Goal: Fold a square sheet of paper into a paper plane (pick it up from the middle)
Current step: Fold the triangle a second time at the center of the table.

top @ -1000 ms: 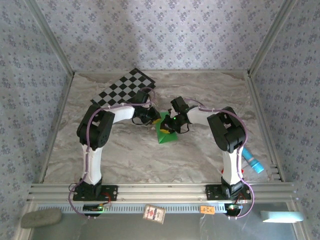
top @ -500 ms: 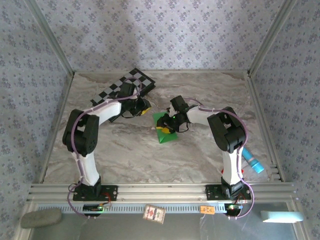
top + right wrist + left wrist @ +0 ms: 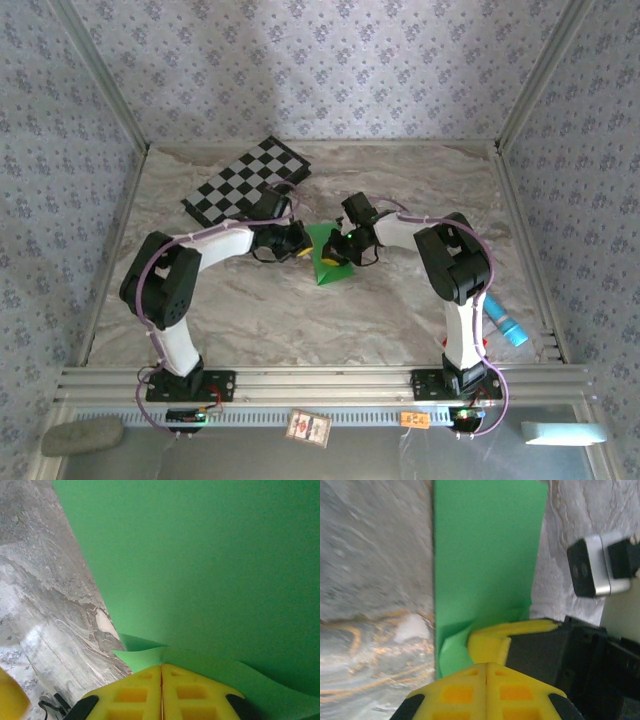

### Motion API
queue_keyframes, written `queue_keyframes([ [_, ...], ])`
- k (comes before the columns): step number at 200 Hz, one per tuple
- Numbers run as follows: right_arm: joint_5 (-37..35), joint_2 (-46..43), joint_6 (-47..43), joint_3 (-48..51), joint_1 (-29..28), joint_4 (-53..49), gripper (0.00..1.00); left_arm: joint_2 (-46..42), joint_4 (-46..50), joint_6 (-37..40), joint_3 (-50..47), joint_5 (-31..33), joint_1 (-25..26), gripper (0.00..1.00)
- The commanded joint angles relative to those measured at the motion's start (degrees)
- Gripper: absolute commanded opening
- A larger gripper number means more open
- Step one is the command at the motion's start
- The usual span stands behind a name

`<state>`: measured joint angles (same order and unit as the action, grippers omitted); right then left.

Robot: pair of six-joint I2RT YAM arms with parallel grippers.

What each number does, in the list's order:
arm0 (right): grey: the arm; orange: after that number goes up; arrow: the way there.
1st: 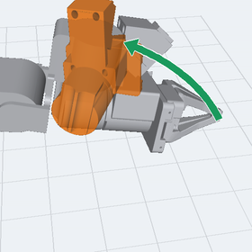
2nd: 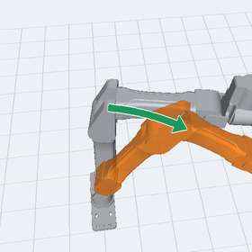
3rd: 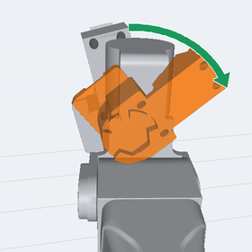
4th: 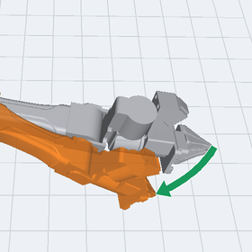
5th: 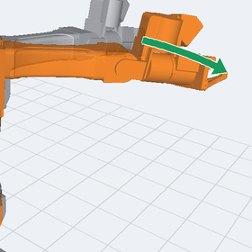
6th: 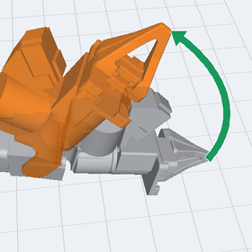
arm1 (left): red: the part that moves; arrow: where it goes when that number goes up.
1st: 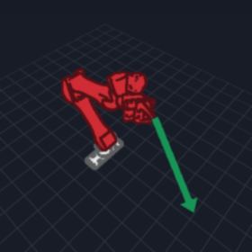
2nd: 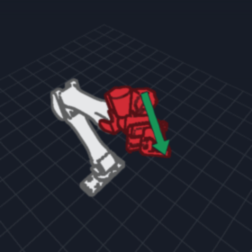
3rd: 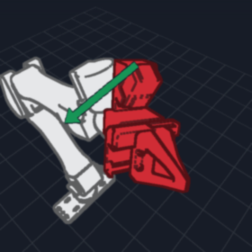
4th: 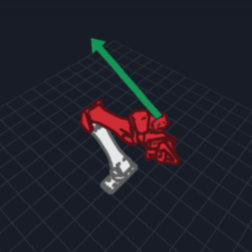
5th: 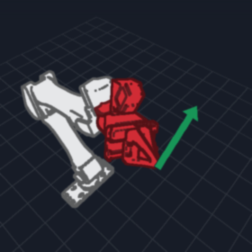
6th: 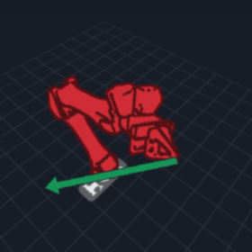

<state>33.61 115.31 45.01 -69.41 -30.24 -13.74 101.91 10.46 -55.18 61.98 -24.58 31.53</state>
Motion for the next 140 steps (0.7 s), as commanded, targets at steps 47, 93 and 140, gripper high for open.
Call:
queue_keyframes([
  [47,-2.0,1.5,-0.7,0.6,0.3,-3.2,0.06,5.4,0.7,0.0,3.2,1.1,2.6,0.0],
  [93,-1.7,1.4,-0.3,0.6,0.3,-2.5,0.05,7.5,2.1,0.7,5.1,1.7,2.6,0.0],
  [140,-1.2,1.2,0.2,2.7,0.3,-1.8,0.05,9.1,3.7,1.0,5.7,1.7,2.7,0.0],
])
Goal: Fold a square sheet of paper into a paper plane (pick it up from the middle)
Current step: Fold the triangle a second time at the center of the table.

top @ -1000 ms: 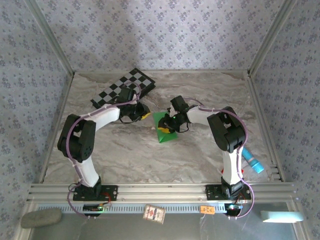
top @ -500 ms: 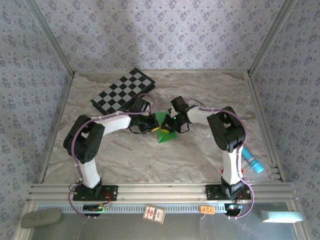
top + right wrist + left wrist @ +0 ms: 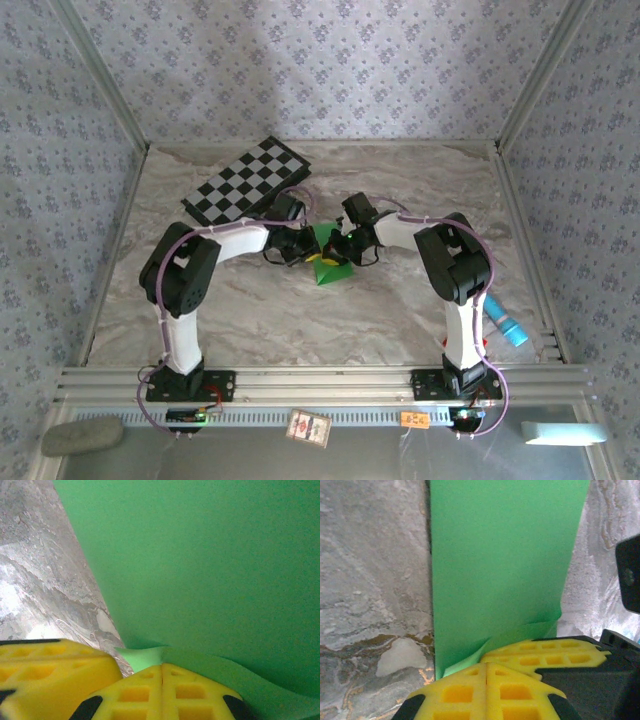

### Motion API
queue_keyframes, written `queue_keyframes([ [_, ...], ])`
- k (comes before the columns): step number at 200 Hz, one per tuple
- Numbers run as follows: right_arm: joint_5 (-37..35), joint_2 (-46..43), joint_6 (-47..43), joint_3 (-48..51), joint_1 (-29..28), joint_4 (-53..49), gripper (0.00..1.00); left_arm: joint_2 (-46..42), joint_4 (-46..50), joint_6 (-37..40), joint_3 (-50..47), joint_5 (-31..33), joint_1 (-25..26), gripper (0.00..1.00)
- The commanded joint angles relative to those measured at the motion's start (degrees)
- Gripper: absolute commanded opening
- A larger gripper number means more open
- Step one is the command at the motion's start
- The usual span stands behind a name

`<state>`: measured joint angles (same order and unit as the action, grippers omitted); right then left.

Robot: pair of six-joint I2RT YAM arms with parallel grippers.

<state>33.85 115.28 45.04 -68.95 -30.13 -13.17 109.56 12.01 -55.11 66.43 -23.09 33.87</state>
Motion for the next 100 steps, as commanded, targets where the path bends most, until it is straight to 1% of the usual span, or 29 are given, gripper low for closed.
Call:
queue_keyframes([
  [1,-1.4,1.3,0.2,2.2,0.2,-2.3,0.05,1.5,2.2,1.0,1.1,0.2,0.4,0.0],
  [56,0.3,-0.5,1.4,3.0,0.4,0.4,0.05,2.6,3.5,2.0,0.0,1.2,0.5,0.0],
  [100,1.4,-5.8,0.6,3.7,1.4,4.4,0.06,3.9,6.2,4.6,-0.3,3.3,0.6,0.0],
])
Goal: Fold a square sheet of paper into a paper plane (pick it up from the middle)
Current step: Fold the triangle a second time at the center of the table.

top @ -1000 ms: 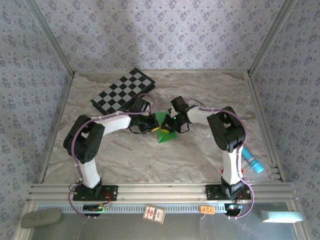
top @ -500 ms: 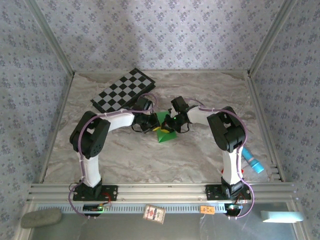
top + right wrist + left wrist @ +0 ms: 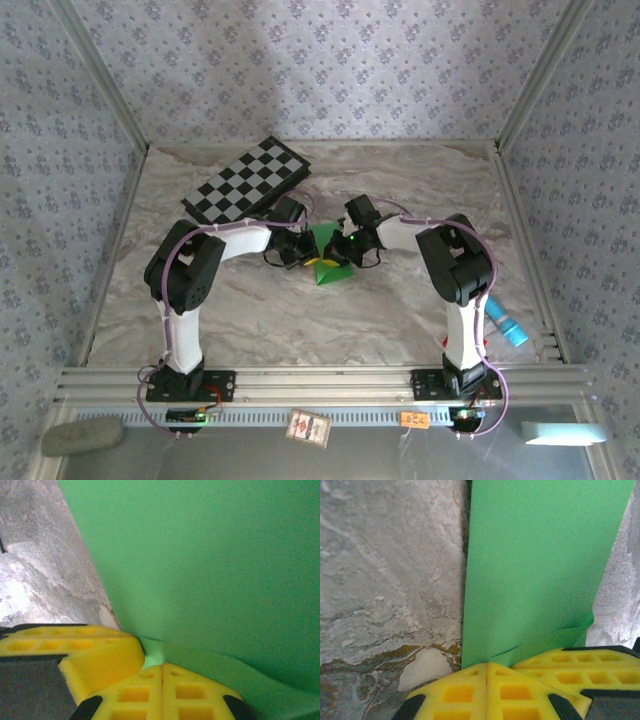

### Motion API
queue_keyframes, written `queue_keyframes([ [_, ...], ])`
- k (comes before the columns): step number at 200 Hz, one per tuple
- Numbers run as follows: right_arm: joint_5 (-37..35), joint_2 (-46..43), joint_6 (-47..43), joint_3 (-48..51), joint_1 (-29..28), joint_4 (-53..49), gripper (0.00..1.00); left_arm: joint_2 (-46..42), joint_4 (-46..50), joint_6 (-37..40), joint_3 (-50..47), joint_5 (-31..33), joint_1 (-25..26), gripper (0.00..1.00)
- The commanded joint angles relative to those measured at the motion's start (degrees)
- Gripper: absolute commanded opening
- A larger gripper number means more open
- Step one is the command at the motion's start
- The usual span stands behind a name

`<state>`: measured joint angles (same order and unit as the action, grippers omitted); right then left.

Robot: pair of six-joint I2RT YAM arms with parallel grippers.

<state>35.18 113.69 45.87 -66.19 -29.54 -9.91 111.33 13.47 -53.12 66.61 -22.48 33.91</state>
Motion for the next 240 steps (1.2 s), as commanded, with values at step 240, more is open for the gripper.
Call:
queue_keyframes([
  [240,-9.1,3.2,-3.9,5.6,1.8,-8.2,0.04,-7.5,-1.3,-0.3,-3.9,-5.3,6.1,0.12],
])
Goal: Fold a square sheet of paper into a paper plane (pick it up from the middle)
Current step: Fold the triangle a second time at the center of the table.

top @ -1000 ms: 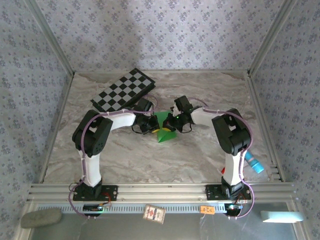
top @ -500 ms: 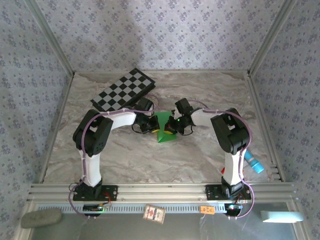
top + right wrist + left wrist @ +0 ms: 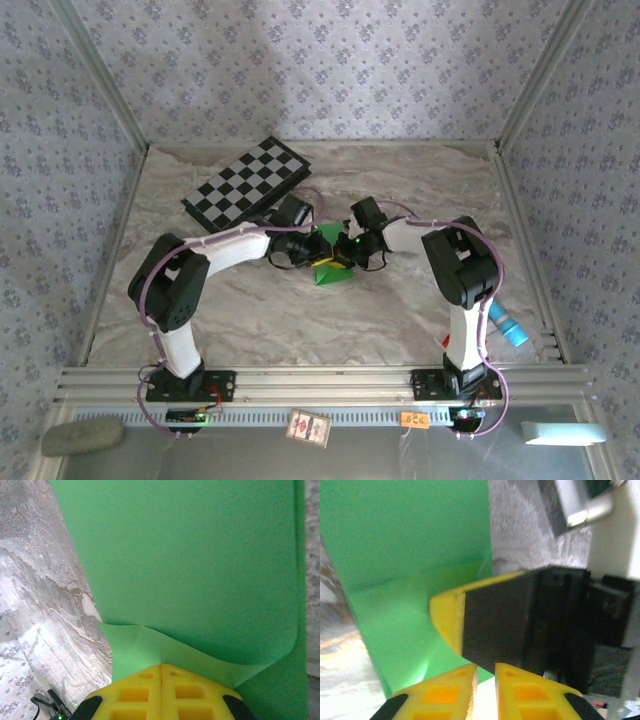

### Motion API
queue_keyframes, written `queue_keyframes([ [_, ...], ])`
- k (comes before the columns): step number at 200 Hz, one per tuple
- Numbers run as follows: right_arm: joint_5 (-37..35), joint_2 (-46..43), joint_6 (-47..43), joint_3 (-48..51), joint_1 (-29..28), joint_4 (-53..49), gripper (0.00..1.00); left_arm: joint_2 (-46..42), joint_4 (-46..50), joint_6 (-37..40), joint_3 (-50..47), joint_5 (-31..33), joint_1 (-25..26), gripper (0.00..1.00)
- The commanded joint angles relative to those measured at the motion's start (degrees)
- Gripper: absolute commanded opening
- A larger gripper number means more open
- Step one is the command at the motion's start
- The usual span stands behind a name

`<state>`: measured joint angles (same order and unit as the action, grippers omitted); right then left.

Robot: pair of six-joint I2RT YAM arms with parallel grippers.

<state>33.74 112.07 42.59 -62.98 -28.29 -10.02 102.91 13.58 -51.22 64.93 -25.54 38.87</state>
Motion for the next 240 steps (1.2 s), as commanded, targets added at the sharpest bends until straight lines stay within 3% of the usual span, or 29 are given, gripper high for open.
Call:
queue_keyframes([
  [1,-7.6,4.9,-0.6,2.4,0.6,-8.1,0.04,0.9,-1.4,-2.2,-2.2,-2.3,1.1,0.12],
  [240,-7.5,6.4,-1.0,1.1,0.8,-9.8,0.05,3.3,-0.7,2.4,-8.1,-0.6,1.4,0.06],
])
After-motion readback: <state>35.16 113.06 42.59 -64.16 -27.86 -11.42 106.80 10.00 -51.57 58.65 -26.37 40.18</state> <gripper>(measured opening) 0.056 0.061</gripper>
